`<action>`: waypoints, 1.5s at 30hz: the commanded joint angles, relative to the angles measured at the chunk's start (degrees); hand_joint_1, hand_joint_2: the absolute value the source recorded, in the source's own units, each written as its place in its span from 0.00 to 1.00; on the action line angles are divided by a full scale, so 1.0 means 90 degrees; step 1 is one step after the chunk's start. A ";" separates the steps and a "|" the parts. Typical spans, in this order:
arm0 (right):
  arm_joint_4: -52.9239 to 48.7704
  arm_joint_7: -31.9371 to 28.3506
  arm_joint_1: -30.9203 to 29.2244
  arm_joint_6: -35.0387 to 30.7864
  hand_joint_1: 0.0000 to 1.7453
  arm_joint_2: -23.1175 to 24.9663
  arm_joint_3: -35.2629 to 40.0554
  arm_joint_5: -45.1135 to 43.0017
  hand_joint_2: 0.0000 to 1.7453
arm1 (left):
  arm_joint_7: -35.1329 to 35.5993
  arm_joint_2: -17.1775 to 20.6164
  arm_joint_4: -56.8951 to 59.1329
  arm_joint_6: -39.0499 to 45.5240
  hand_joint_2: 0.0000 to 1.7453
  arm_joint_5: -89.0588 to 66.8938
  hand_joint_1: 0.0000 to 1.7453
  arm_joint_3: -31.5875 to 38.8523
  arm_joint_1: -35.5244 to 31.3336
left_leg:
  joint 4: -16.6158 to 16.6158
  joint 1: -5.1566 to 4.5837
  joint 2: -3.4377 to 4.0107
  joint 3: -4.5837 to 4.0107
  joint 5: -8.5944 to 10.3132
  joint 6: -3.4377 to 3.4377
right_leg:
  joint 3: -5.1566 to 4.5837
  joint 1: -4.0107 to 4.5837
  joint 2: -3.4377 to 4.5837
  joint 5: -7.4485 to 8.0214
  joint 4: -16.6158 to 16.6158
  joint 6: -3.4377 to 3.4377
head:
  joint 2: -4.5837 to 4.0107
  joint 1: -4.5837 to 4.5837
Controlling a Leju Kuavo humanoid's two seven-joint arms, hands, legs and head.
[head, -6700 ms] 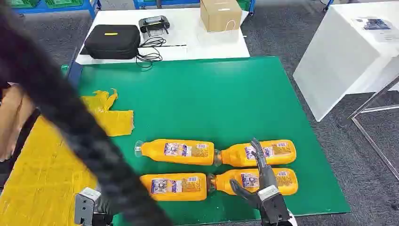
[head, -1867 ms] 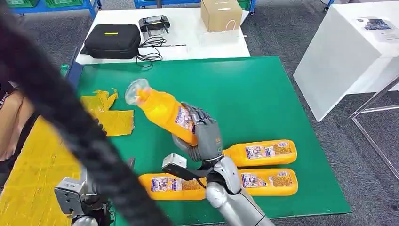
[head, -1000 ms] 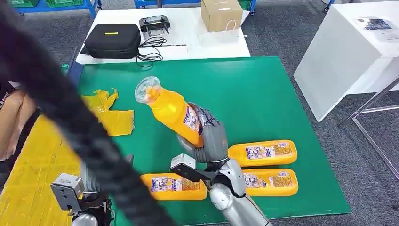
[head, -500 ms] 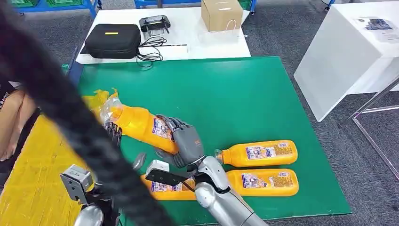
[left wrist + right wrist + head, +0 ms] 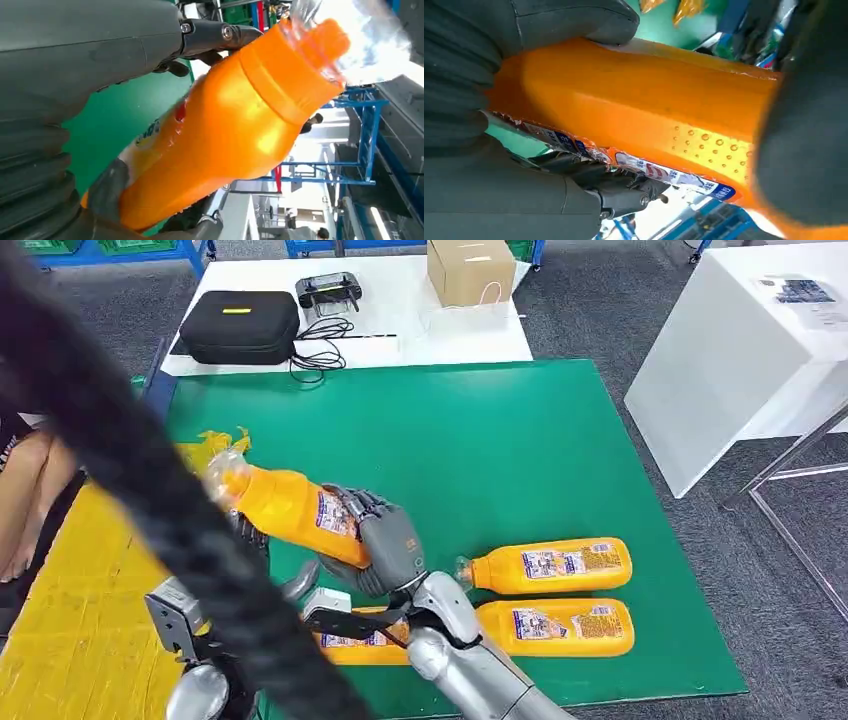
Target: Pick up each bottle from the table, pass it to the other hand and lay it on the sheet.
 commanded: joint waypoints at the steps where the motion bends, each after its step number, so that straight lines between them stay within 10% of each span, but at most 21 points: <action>1: 0.0044 -0.0173 -0.0224 -0.0106 1.00 -0.0111 0.0516 0.0087 1.00 | 0.0068 0.0110 0.0673 -0.0146 1.00 0.0142 0.00 -0.0255 -0.0337 | -0.0003 0.0003 0.0001 0.0019 -0.0006 -0.0001 | 0.0022 0.0004 -0.0005 -0.0005 -0.0007 -0.0004 | 0.0000 0.0000; 13: 0.0414 -0.0101 -0.0281 -0.0273 1.00 -0.0066 0.0959 0.0351 1.00 | 0.0131 -0.0025 0.0682 -0.0316 1.00 0.1077 0.00 0.0128 -0.0437 | -0.0002 0.0007 -0.0004 0.0021 -0.0006 -0.0002 | 0.0026 0.0009 -0.0012 -0.0005 -0.0009 -0.0006 | 0.0000 0.0000; 14: 0.0426 -0.0097 -0.0286 -0.0275 1.00 -0.0069 0.0964 0.0343 1.00 | 0.0121 -0.0037 0.0656 -0.0299 1.00 0.1109 0.18 0.0150 -0.0424 | -0.0001 0.0008 0.0000 0.0027 -0.0010 -0.0002 | 0.0032 0.0010 -0.0008 -0.0007 -0.0009 -0.0007 | 0.0000 0.0000; 15: 0.0453 -0.0085 -0.0298 -0.0284 1.00 -0.0078 0.0974 0.0327 1.00 | 0.0105 -0.0058 0.0602 -0.0267 1.00 0.1193 0.85 0.0189 -0.0395 | -0.0001 0.0006 0.0005 0.0023 -0.0009 -0.0002 | 0.0026 0.0008 -0.0002 -0.0005 -0.0008 -0.0005 | 0.0000 0.0000; 16: 0.0468 -0.0079 -0.0305 -0.0291 1.00 -0.0083 0.0973 0.0314 1.00 | 0.0107 -0.0064 0.0575 -0.0254 1.00 0.1247 1.00 0.0208 -0.0383 | -0.0002 0.0006 0.0005 0.0018 -0.0007 -0.0001 | 0.0019 0.0007 -0.0001 -0.0003 -0.0008 -0.0004 | 0.0000 0.0000; 32: 0.0592 -0.0060 -0.0323 -0.0385 1.00 -0.0097 0.0940 0.0290 1.00 | 0.0032 -0.0141 0.0511 -0.0062 1.00 0.1592 1.00 0.0374 -0.0260 | 0.0000 0.0012 0.0002 0.0034 -0.0014 -0.0002 | 0.0042 0.0015 -0.0007 -0.0008 -0.0014 -0.0007 | 0.0000 0.0000; 33: 0.0574 -0.0067 -0.0307 -0.0432 0.97 -0.0093 0.0925 0.0294 1.00 | 0.0018 -0.0145 0.0506 -0.0039 1.00 0.1595 1.00 0.0382 -0.0254 | -0.0003 0.0008 0.0001 0.0031 -0.0012 -0.0001 | 0.0037 0.0010 -0.0007 -0.0008 -0.0012 -0.0005 | 0.0000 0.0000; 34: 0.0517 -0.0107 -0.0276 -0.0588 0.71 -0.0092 0.0882 0.0301 1.00 | 0.0006 -0.0138 0.0498 -0.0016 1.00 0.1606 1.00 0.0386 -0.0252 | -0.0002 0.0007 -0.0002 0.0022 -0.0008 -0.0001 | 0.0028 0.0008 -0.0008 -0.0006 -0.0010 -0.0004 | 0.0000 0.0000; 42: 0.0517 -0.0107 -0.0276 -0.0588 0.71 -0.0092 0.0882 0.0301 1.00 | 0.0006 -0.0138 0.0498 -0.0016 1.00 0.1606 1.00 0.0386 -0.0252 | -0.0002 0.0007 -0.0001 0.0025 -0.0009 -0.0001 | 0.0031 0.0009 -0.0009 -0.0007 -0.0011 -0.0005 | 0.0000 0.0000; 43: 0.0517 -0.0107 -0.0276 -0.0588 0.05 -0.0092 0.0882 0.0301 1.00 | 0.0006 -0.0138 0.0498 -0.0016 1.00 0.1606 1.00 0.0386 -0.0252 | -0.0004 0.0005 -0.0004 0.0019 -0.0006 -0.0001 | 0.0024 0.0006 -0.0010 -0.0005 -0.0010 -0.0004 | 0.0000 0.0000; 45: 0.0261 -0.0184 -0.0160 -0.0854 0.00 -0.0135 0.0766 0.0260 1.00 | -0.0125 -0.0095 0.0398 0.0045 1.00 0.1614 1.00 0.0431 -0.0233 | -0.0002 0.0007 -0.0003 0.0025 -0.0009 -0.0001 | 0.0031 0.0009 -0.0010 -0.0007 -0.0010 -0.0005 | 0.0000 0.0000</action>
